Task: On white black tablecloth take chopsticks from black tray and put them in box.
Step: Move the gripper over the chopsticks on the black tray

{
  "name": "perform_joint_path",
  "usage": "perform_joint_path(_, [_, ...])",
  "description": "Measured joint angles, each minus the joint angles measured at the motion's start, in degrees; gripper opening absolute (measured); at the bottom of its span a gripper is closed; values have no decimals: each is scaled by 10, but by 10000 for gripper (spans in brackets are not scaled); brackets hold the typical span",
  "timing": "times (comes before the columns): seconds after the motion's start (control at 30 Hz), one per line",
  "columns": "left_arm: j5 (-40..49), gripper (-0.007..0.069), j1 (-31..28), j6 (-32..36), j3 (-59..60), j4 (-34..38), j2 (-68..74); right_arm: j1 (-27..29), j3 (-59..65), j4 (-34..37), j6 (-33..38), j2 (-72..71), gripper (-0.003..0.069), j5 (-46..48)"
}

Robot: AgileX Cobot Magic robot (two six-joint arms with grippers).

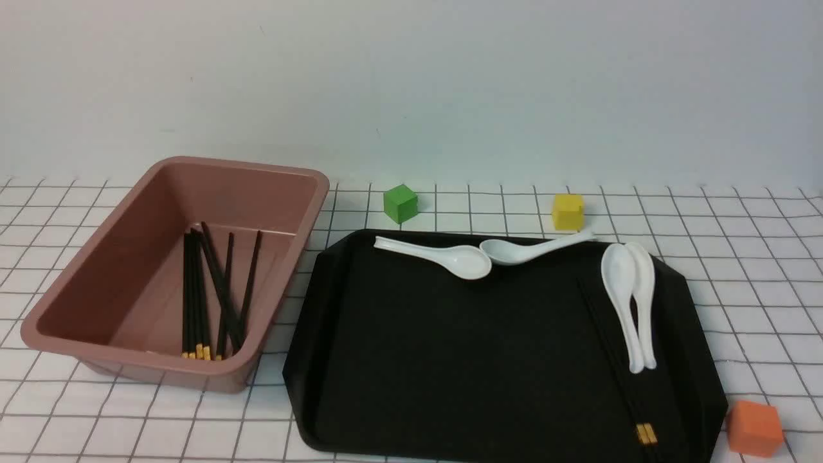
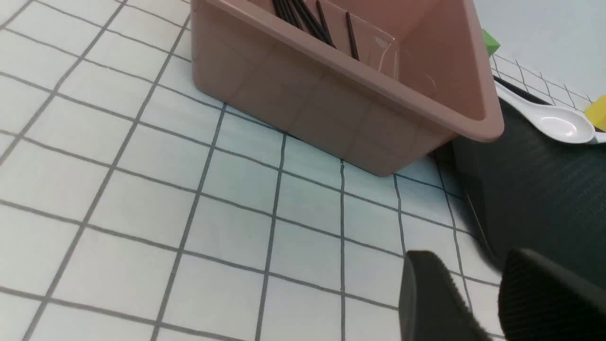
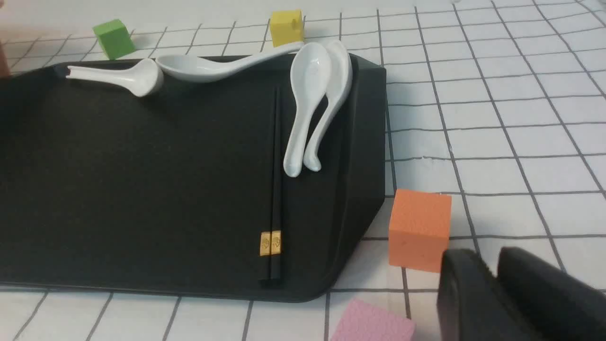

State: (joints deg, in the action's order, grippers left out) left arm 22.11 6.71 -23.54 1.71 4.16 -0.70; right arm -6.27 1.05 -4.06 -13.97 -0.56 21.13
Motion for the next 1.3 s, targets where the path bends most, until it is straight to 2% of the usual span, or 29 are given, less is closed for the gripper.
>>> perform_joint_path(1.3, [0, 238, 0, 0, 0, 0, 0, 0, 0, 0, 0, 0, 173, 0])
